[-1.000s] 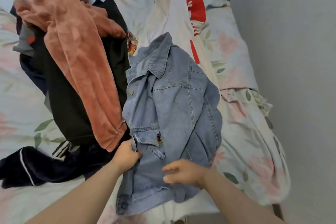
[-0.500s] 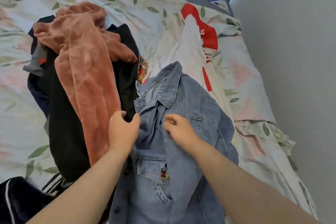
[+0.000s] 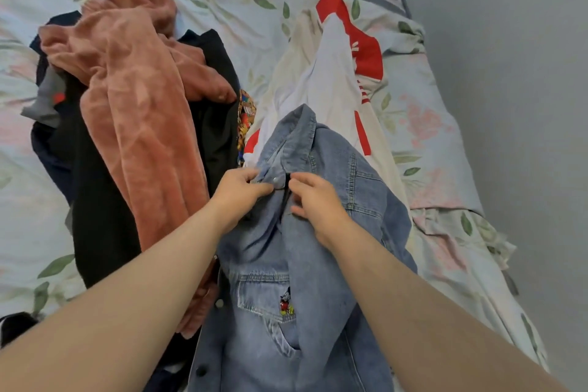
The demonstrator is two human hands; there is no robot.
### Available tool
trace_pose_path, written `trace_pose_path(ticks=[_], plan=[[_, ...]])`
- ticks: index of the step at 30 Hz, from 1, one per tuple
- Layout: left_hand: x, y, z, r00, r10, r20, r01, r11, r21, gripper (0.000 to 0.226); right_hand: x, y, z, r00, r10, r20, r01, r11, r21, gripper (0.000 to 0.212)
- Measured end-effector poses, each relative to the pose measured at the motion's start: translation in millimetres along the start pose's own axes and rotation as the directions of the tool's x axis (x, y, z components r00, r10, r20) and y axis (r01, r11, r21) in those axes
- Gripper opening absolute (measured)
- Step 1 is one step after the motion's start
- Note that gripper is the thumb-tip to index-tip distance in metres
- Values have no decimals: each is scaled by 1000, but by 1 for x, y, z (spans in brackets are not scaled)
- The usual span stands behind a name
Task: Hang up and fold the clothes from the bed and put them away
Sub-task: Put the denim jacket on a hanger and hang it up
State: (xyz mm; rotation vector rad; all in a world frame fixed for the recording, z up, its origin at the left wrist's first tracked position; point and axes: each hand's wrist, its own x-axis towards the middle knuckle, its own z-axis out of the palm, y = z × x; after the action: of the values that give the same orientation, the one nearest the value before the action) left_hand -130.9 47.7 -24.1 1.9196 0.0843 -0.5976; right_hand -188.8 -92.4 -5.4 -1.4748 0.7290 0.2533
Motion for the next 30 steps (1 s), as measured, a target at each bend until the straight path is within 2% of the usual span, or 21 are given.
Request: trace_pose_path(ticks=[1, 3, 4, 6, 7, 9, 11, 14, 15, 17, 19, 21, 22, 23, 26, 27, 28, 30], plan=[[-12, 10, 1, 998, 60, -14, -60, 998, 0, 17, -8, -5, -5, 994, -96, -55, 91, 993, -77, 18], [-40, 34, -2, 970, 236, -67, -225, 965, 136, 18, -27, -17, -19, 949, -274, -156, 235, 945, -229, 19], [-56, 48, -5, 941, 326, -88, -303, 930, 209, 17, -39, -26, -25, 934, -312, -172, 266, 932, -246, 26], [-93, 77, -15, 898, 423, -119, -390, 892, 228, 12, -64, -44, -36, 958, -269, -96, 255, 957, -141, 38], [-113, 91, -21, 905, 411, -108, -392, 906, 162, 6, -76, -52, -39, 974, -228, -14, 227, 971, -72, 46], [-150, 115, -30, 957, 288, -39, -291, 945, -150, 17, -104, -65, -44, 969, -215, 118, 218, 976, -16, 55], [-182, 138, -37, 983, 184, 28, -153, 885, -439, 21, -132, -83, -48, 958, -266, 109, 269, 963, -7, 53], [-222, 163, -53, 997, 72, 35, -31, 755, -655, 24, -175, -117, -57, 932, -359, 38, 361, 931, -57, 38], [-235, 172, -61, 998, 46, 41, -4, 718, -696, 37, -189, -129, -62, 926, -374, 54, 377, 921, -98, 42], [-265, 186, -75, 998, 40, 55, 16, 646, -764, 52, -216, -152, -68, 918, -366, 155, 386, 913, -134, 70], [-302, 205, -86, 997, 67, 38, -8, 587, -809, 51, -244, -173, -70, 903, -311, 297, 363, 922, -137, 106], [-342, 221, -97, 994, 105, -21, -79, 577, -813, 49, -268, -189, -67, 857, -277, 435, 365, 922, -131, 123], [-362, 229, -102, 991, 121, -65, -124, 579, -806, 48, -281, -195, -65, 831, -259, 492, 355, 928, -111, 122], [-381, 238, -107, 984, 134, -118, -174, 587, -791, 45, -293, -201, -61, 803, -237, 547, 336, 938, -86, 110], [-438, 256, -123, 940, 141, -312, -329, 624, -709, 30, -336, -217, -44, 660, -196, 726, 317, 948, -32, 34], [-456, 260, -128, 916, 132, -378, -374, 621, -689, 25, -350, -225, -37, 637, -226, 737, 328, 945, 7, 20], [-474, 259, -134, 885, 109, -453, -417, 619, -666, 23, -363, -230, -30, 619, -272, 737, 343, 937, 57, 18], [-509, 256, -144, 811, 83, -579, -505, 600, -621, 24, -387, -238, -11, 574, -340, 745, 342, 926, 160, 34]])
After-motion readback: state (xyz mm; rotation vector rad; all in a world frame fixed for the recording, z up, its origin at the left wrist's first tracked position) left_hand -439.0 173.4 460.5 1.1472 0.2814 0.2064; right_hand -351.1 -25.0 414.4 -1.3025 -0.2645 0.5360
